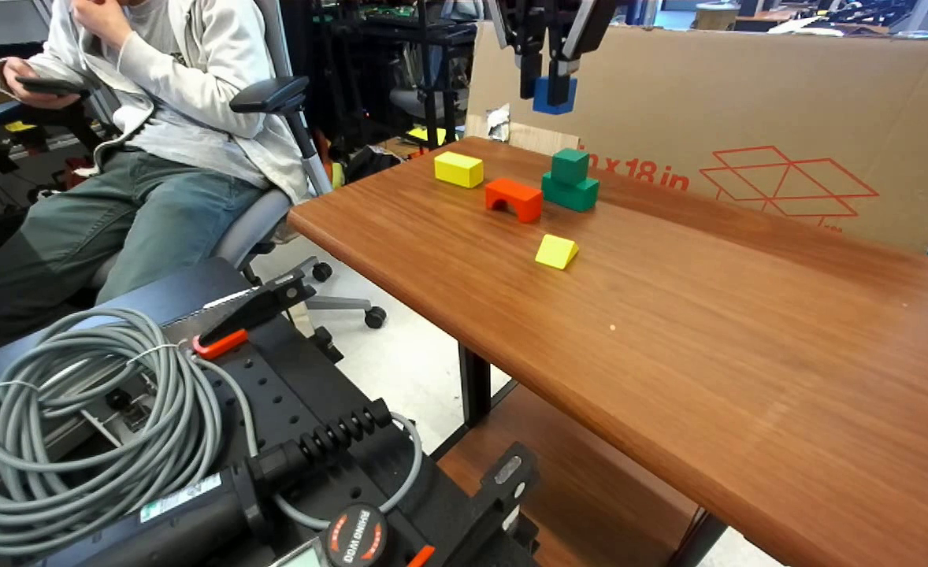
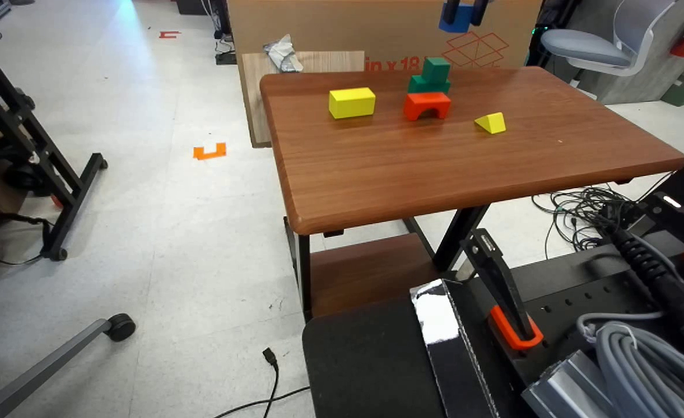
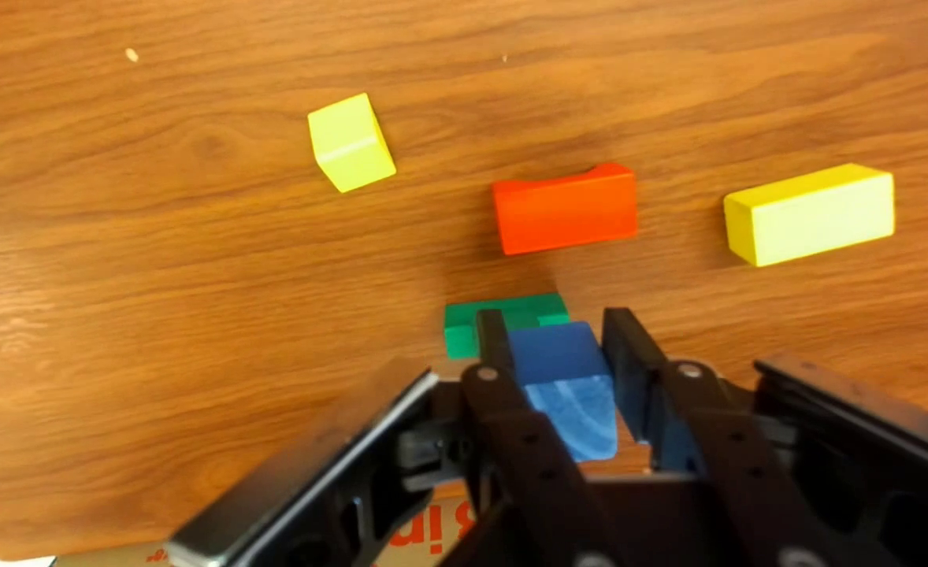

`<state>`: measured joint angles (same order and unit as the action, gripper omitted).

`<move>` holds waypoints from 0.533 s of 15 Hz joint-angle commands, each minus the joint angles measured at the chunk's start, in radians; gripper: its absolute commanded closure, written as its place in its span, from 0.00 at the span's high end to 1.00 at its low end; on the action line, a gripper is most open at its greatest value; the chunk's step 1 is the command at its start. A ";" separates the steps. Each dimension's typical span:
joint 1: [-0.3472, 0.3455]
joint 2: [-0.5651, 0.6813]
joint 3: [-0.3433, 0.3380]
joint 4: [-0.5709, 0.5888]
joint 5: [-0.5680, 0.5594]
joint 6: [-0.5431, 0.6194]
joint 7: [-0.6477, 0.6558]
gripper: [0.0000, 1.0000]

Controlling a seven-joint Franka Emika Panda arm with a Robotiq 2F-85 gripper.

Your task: Put the green square block on the green rectangular block, then put the blue block on the green block

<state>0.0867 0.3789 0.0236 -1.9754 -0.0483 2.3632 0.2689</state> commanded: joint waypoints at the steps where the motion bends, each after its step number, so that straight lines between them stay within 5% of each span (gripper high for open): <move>1: 0.010 0.092 -0.012 0.130 0.018 -0.074 0.028 0.09; 8: 0.018 0.149 -0.016 0.162 0.001 -0.040 0.010 0.09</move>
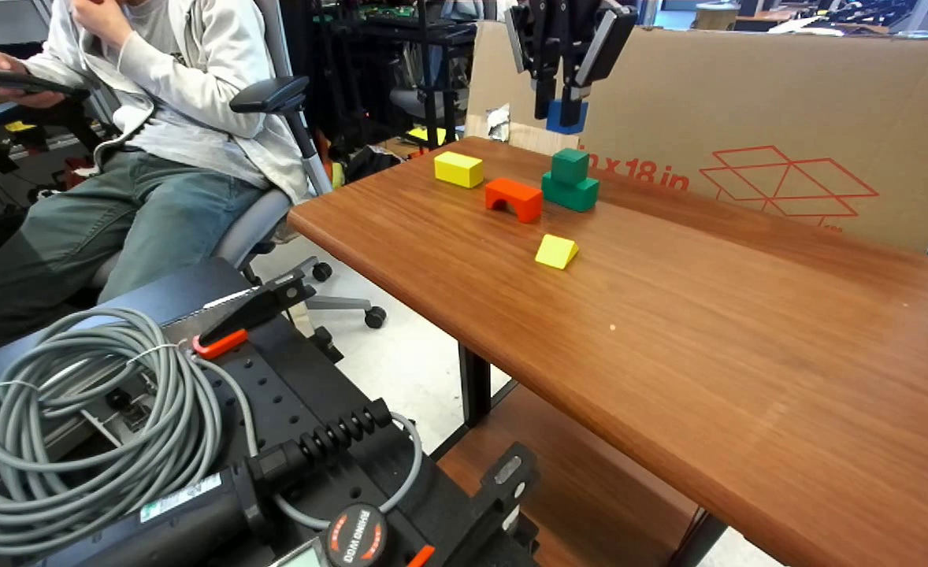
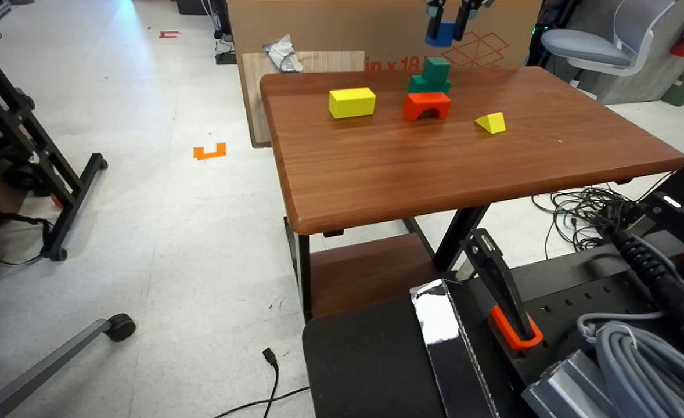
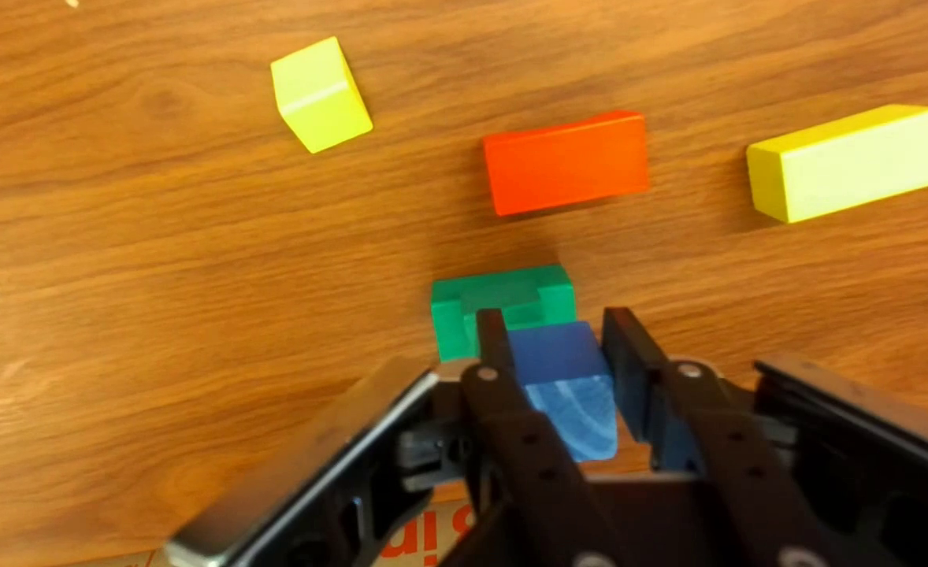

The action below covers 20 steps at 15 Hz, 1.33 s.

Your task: Put the green square block on the green rectangular block, then put the blue block on the green block

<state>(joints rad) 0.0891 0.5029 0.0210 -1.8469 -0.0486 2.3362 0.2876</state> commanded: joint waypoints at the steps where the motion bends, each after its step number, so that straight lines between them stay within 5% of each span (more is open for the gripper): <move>1: 0.016 0.028 -0.014 0.034 0.000 -0.010 -0.010 0.09; 19: 0.035 0.076 -0.037 0.063 -0.058 -0.003 -0.014 0.09; 20: 0.032 0.078 -0.036 0.068 -0.053 -0.006 -0.016 0.59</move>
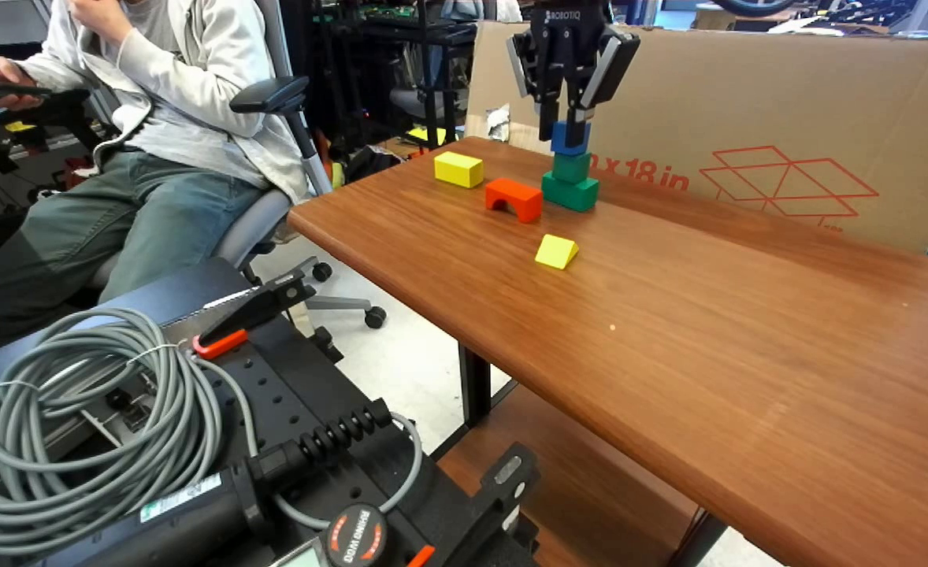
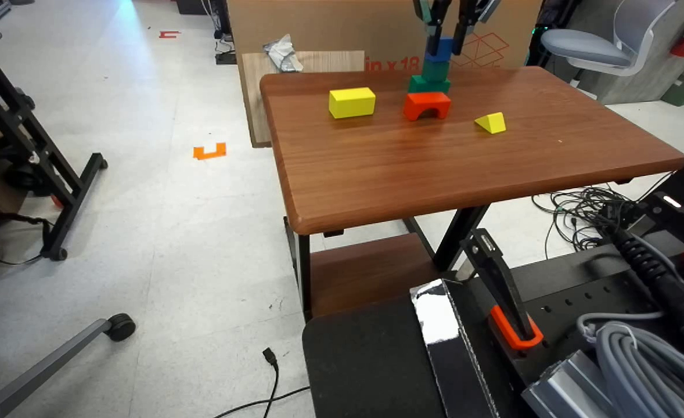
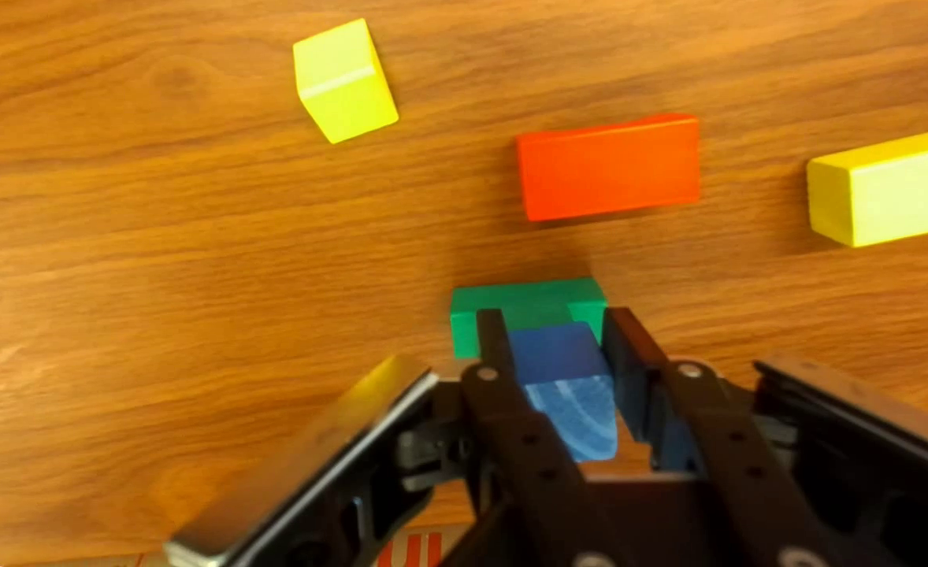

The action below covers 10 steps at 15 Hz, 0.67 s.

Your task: Put the green square block on the green rectangular block, then put the blue block on the green block

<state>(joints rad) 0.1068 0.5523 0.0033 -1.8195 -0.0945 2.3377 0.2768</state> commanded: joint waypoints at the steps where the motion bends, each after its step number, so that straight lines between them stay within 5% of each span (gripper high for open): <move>1: 0.012 0.030 -0.017 0.046 -0.002 -0.012 -0.008 0.60; 7: 0.005 -0.005 -0.011 0.019 0.008 -0.006 -0.025 1.00; 10: 0.006 -0.093 -0.011 -0.029 0.002 -0.024 -0.037 1.00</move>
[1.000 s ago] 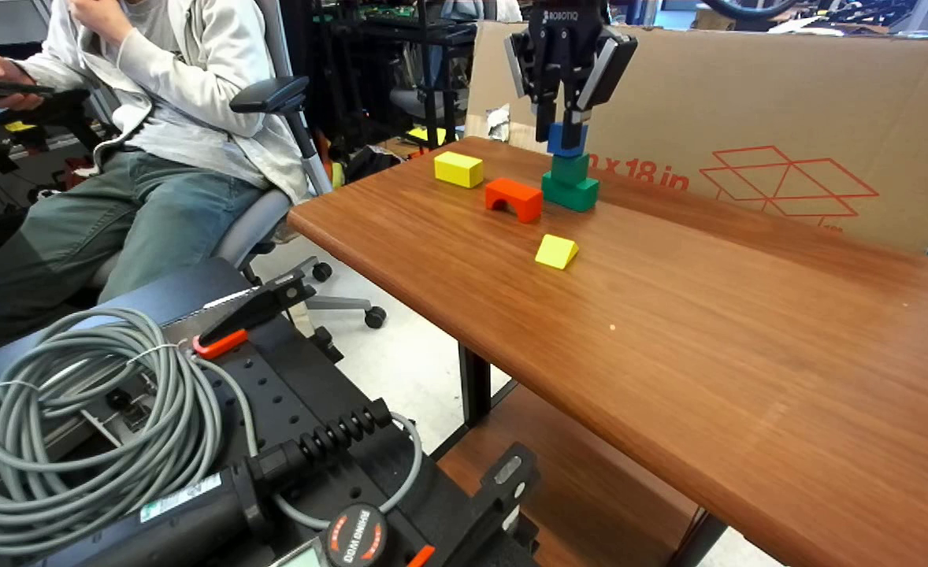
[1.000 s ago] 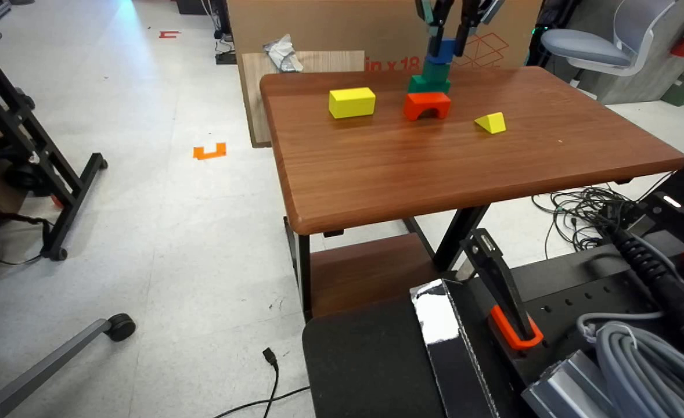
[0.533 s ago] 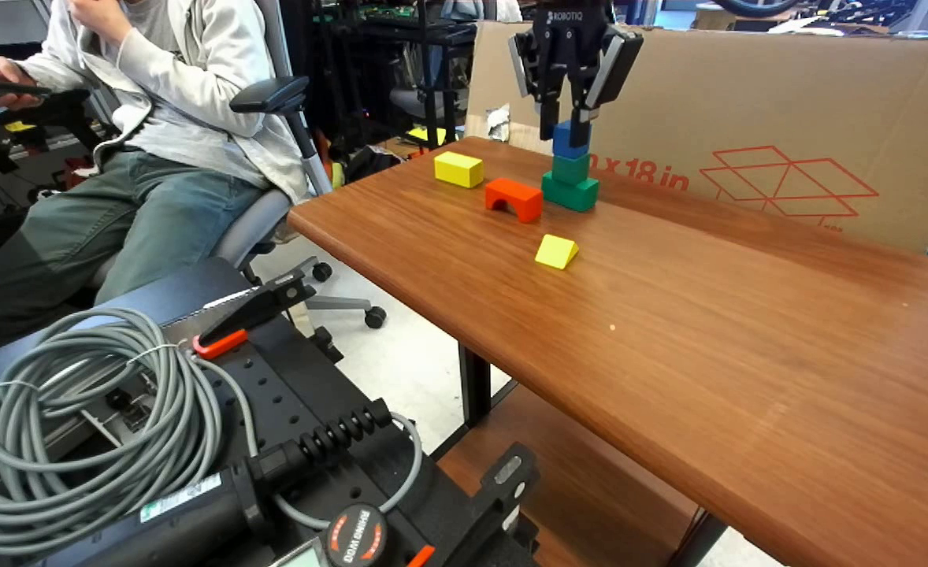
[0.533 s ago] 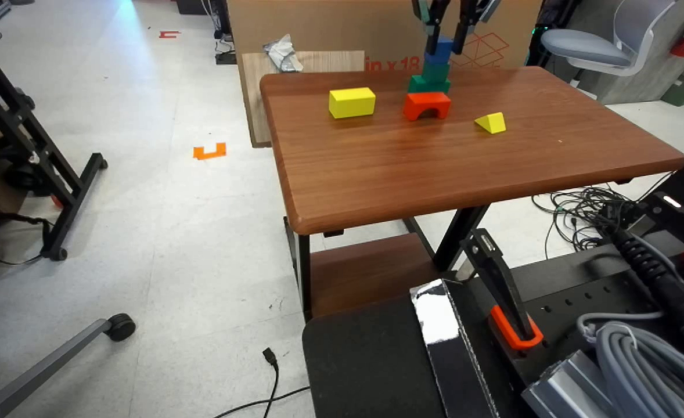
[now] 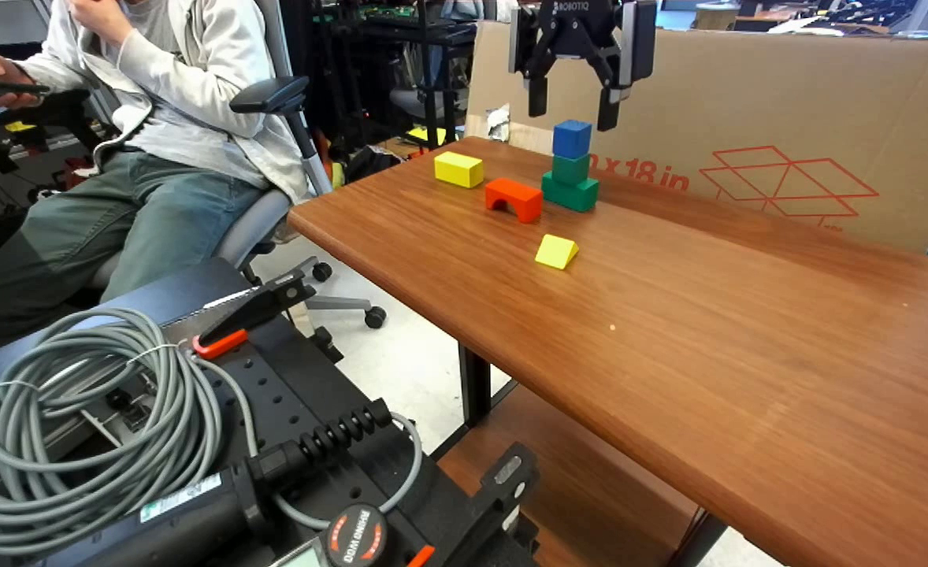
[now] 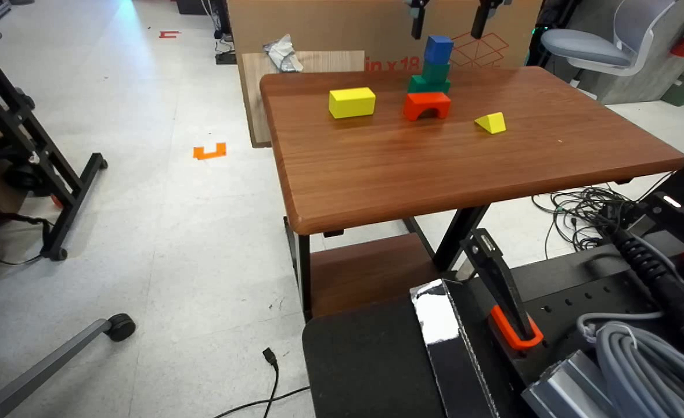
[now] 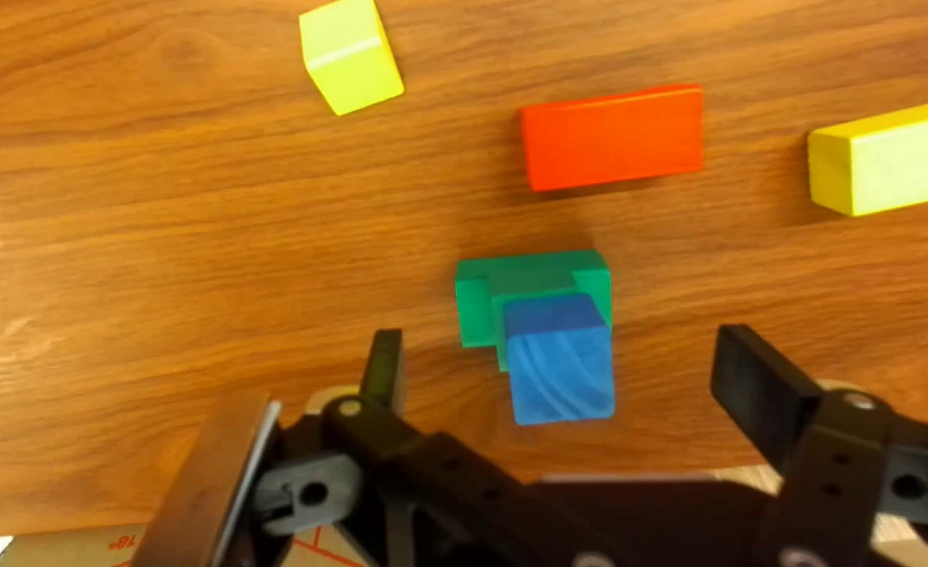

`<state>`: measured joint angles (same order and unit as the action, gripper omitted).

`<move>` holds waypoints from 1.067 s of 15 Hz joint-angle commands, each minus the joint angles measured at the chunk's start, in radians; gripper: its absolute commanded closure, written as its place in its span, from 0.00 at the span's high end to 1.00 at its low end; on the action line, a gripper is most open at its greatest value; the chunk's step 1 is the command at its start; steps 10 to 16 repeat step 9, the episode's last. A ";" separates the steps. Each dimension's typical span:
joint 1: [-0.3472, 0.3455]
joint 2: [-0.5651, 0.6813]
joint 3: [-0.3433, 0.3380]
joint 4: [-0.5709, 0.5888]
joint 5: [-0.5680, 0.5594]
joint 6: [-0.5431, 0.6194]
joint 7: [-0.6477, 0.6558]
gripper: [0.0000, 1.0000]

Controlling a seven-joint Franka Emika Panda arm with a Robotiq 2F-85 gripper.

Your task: Put the green square block on the green rectangular block, then put the blue block on the green block

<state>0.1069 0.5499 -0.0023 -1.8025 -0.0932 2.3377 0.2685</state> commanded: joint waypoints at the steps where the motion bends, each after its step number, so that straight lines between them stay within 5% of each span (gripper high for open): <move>1: 0.002 -0.117 -0.004 -0.053 0.001 -0.045 -0.041 1.00; 5: -0.051 -0.227 0.023 -0.040 0.074 -0.369 -0.187 1.00; 6: -0.023 -0.158 0.011 -0.010 0.043 -0.260 -0.115 1.00; 8: -0.039 -0.207 0.013 -0.014 0.052 -0.350 -0.155 1.00; 16: -0.043 -0.216 0.013 -0.018 0.053 -0.358 -0.163 1.00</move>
